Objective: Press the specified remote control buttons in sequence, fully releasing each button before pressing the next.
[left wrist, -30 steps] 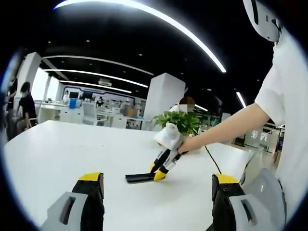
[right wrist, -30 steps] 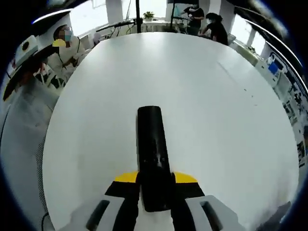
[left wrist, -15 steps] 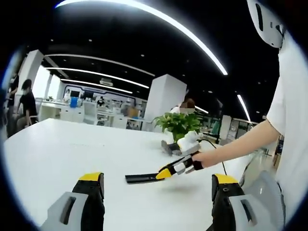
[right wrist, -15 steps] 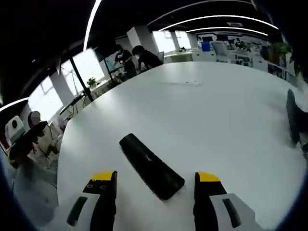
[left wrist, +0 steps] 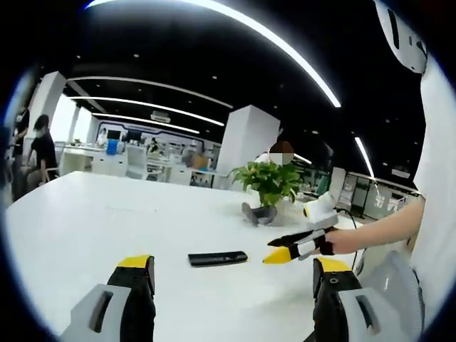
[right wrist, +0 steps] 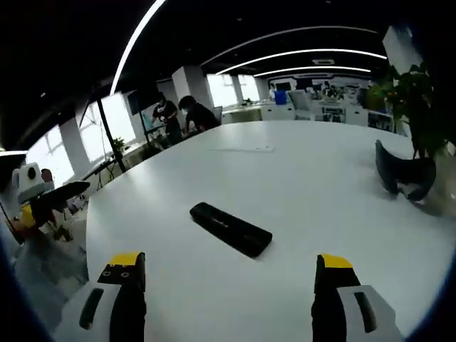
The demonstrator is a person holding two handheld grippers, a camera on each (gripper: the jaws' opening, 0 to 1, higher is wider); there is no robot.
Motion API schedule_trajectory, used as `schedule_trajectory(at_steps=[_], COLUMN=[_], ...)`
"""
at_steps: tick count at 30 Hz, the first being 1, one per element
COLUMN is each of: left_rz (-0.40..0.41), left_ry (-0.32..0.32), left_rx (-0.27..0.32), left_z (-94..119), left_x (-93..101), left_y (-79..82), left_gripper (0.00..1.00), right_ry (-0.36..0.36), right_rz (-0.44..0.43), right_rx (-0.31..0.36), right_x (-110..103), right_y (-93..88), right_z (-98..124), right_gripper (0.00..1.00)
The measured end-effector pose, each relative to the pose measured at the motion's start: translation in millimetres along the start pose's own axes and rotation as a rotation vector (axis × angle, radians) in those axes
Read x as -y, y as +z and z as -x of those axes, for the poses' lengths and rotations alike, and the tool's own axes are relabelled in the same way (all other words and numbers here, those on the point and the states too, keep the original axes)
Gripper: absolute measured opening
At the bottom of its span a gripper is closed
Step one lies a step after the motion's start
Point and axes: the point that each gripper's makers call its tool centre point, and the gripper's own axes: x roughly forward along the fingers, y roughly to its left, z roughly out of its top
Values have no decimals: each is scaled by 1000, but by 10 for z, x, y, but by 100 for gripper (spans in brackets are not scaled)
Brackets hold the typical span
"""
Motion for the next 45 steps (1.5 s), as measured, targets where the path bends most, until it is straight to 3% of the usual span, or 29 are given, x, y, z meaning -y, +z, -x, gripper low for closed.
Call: schedule_trajectory(at_steps=[7, 19, 24, 32, 45], left_rz=[7, 7, 10, 12, 14], left_ry=[10, 14, 13, 26, 71], left_rx=[2, -8, -11, -17, -17], left_z=[10, 12, 12, 20, 47], left_x=[-26, -32, -31, -53, -137], left_y=[8, -3, -6, -16, -18], left_gripper=[96, 96, 96, 96, 95], right_ry=[-27, -75, -99, -166, -204], right_rz=[2, 67, 74, 23, -17], right_rx=[50, 71, 69, 129, 216], right_x=[-234, -495, -521, -486, -311], right_y=[-12, -46, -67, -61, 37], right_z=[364, 845, 993, 1274, 1348], right_gripper=[99, 99, 99, 99, 96])
